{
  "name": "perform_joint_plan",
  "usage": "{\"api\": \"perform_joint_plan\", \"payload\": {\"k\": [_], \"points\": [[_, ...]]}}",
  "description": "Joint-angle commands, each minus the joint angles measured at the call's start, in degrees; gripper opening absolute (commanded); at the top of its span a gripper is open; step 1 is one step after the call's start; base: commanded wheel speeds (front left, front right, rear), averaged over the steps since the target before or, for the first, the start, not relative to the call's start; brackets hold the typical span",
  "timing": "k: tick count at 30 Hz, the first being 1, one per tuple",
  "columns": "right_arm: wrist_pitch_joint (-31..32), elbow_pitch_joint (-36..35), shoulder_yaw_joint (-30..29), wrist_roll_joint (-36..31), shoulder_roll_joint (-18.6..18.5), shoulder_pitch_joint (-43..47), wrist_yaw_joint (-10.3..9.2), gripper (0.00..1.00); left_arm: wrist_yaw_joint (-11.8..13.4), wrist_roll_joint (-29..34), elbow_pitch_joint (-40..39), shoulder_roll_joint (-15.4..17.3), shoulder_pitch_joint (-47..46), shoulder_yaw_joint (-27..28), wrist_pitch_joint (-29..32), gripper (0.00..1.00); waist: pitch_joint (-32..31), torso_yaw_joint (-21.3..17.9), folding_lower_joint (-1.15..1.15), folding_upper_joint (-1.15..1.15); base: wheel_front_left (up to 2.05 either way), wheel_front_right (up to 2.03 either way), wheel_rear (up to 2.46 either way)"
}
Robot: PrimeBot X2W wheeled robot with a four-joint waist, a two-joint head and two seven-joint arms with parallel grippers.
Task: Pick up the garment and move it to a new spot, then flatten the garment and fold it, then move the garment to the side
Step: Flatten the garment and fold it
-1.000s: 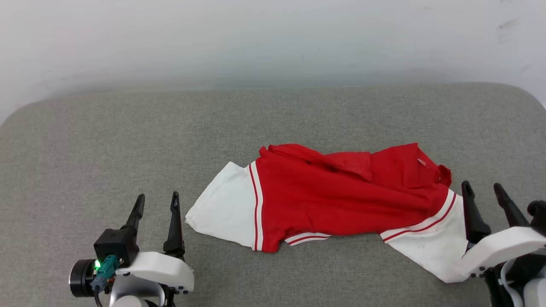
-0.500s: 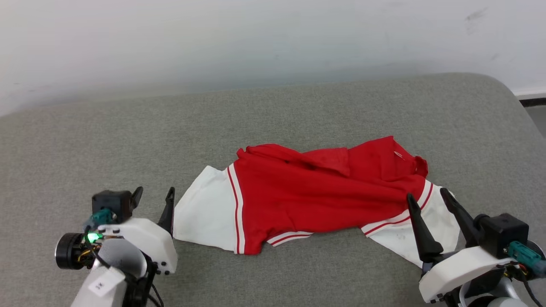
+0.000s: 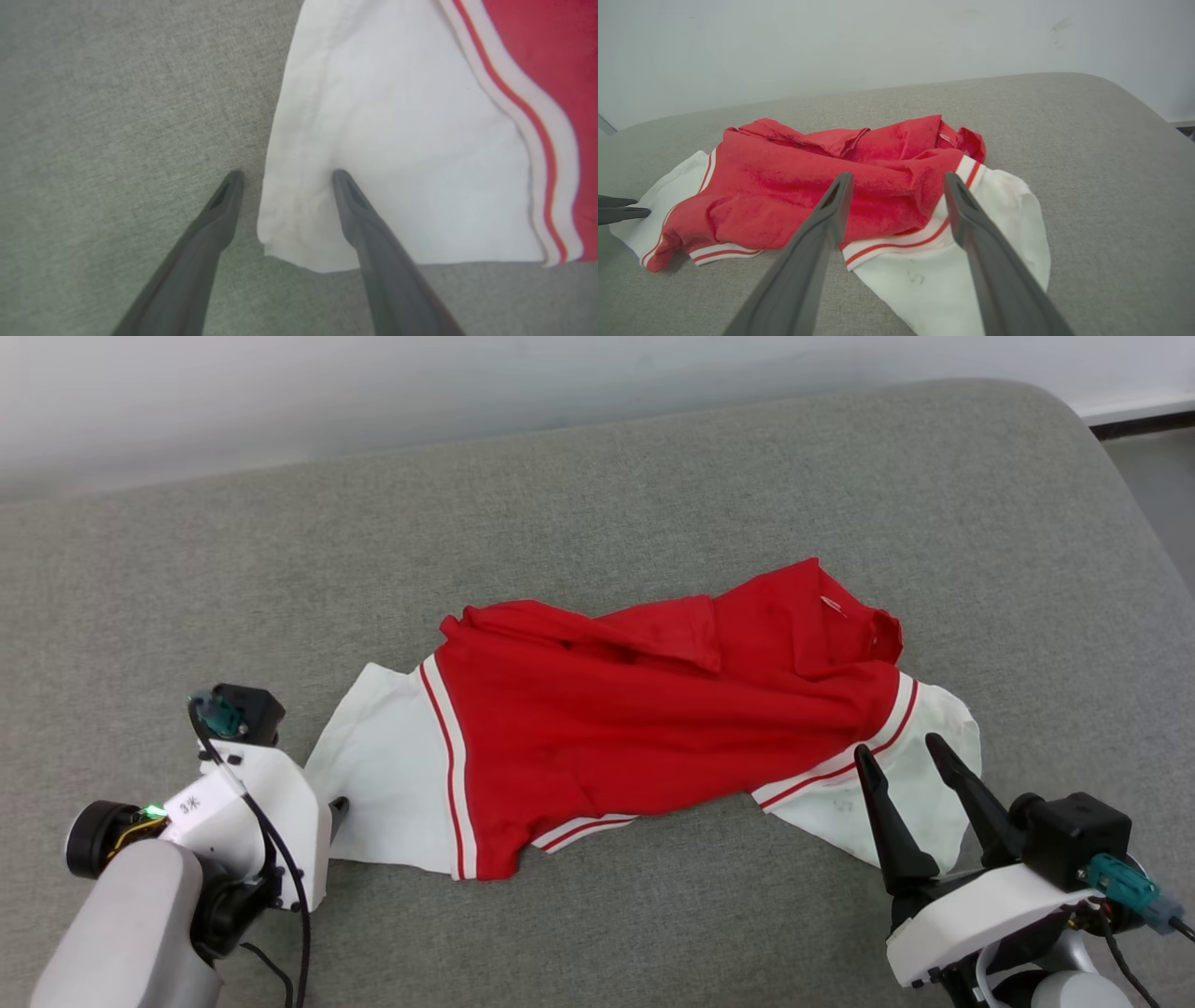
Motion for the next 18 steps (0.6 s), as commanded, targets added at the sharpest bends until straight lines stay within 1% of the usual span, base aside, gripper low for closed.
{"api": "perform_joint_plan", "payload": {"k": [1,2,3,4,9,14,18], "points": [[-0.64,0.49,-0.06,0.15,0.21,-0.74,-0.04,1.00,-0.51,-1.23,1.42,-0.25,1.57,-1.06,3.10,1.00,0.93,-0.78,-0.01,0.00,0.00,0.00,0.00],[-0.78,0.91,-0.11,0.30,0.23,-1.02,-0.04,1.00,-1.06,-1.46,1.24,0.06,2.00,-1.75,4.96,1.00,1.14,-0.92,-0.01,0.00,0.00,0.00,0.00],[-1.37,1.98,-0.67,0.78,0.27,-1.51,-0.04,1.00,-2.08,-3.05,0.10,-0.34,3.27,-3.21,7.99,0.19,1.52,-1.09,-0.01,0.00,0.00,0.00,0.00],[-1.50,2.38,-0.95,0.92,0.28,-1.62,-0.04,1.00,-2.28,-3.38,-0.47,-0.52,3.63,-3.54,8.19,0.00,1.54,-1.08,-0.01,0.00,0.00,0.00,0.00],[-0.03,4.17,-2.88,2.65,0.26,-1.86,-0.04,1.00,-1.94,-2.58,-3.28,-0.46,3.74,-3.64,5.09,0.00,0.30,-0.43,-0.01,0.00,0.00,0.00,0.00],[4.19,8.00,-6.60,5.12,-2.67,-1.19,-0.05,1.00,-1.00,-1.71,-6.14,-0.42,2.91,-2.52,0.38,0.00,-1.91,0.98,-0.01,0.00,0.00,0.00,0.00],[9.67,11.55,-7.72,7.89,-6.46,-0.70,-0.04,1.00,-0.45,-1.26,-8.74,-0.95,3.21,-2.27,-2.12,0.00,-3.48,2.13,-0.01,0.00,0.00,0.00,0.00]]}}
